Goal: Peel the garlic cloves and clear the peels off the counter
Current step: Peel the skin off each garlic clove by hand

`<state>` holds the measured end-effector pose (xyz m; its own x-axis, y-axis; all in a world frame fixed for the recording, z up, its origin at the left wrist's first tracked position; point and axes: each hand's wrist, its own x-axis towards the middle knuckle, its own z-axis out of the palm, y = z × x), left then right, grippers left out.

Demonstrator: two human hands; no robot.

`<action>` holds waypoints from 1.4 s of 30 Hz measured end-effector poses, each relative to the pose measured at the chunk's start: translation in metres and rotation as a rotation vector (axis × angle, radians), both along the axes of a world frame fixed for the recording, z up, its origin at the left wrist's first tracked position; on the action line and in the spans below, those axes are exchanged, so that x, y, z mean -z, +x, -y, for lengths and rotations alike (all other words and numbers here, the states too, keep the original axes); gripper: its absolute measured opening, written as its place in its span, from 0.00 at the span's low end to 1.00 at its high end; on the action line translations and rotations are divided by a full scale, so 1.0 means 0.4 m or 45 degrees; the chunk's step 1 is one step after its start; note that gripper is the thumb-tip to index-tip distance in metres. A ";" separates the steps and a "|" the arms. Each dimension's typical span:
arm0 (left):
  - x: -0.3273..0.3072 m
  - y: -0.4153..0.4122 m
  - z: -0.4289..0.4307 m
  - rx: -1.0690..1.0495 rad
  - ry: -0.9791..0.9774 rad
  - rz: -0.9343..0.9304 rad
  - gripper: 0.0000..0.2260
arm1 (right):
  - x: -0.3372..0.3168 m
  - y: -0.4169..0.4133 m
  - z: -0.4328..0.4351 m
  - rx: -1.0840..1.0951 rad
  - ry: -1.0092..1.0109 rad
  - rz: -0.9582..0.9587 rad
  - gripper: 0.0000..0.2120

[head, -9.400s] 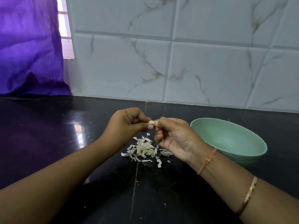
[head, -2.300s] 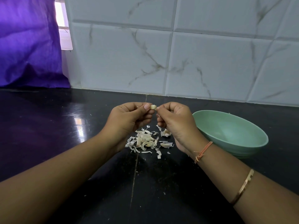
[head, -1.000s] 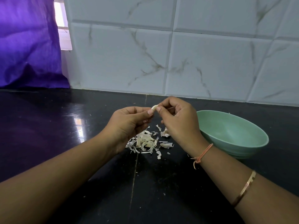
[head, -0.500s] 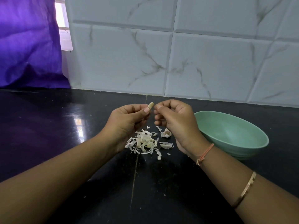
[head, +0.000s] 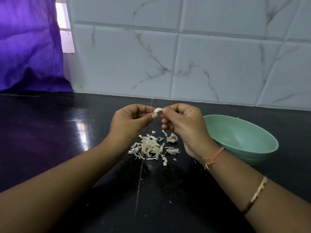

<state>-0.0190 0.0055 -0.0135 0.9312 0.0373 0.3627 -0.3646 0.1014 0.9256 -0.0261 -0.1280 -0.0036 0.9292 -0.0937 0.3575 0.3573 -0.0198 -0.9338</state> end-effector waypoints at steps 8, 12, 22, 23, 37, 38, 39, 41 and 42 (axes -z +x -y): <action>0.000 -0.011 0.005 0.110 0.113 -0.071 0.06 | 0.007 0.007 0.009 0.247 -0.483 0.343 0.06; -0.003 -0.013 0.006 0.153 0.030 -0.141 0.05 | 0.009 0.011 0.009 0.238 -0.526 0.403 0.06; -0.006 -0.012 0.003 0.084 0.043 -0.122 0.04 | 0.003 0.005 0.010 0.091 -0.456 0.404 0.05; -0.006 -0.012 0.002 0.083 0.050 -0.115 0.04 | 0.004 0.005 0.011 0.092 -0.459 0.414 0.05; -0.008 -0.015 0.000 0.078 0.103 -0.039 0.11 | 0.013 0.017 0.010 0.147 -0.548 0.419 0.06; -0.007 -0.016 0.000 0.090 0.084 -0.061 0.11 | 0.014 0.018 0.009 0.153 -0.571 0.423 0.06; -0.006 -0.015 0.001 0.105 0.053 -0.097 0.11 | 0.014 0.018 0.009 0.155 -0.587 0.430 0.07; -0.005 -0.010 0.001 0.164 -0.049 -0.194 0.10 | 0.014 0.018 0.007 0.148 -0.614 0.447 0.06; -0.006 -0.007 0.000 0.204 -0.118 -0.245 0.09 | 0.014 0.017 0.006 0.141 -0.627 0.453 0.05</action>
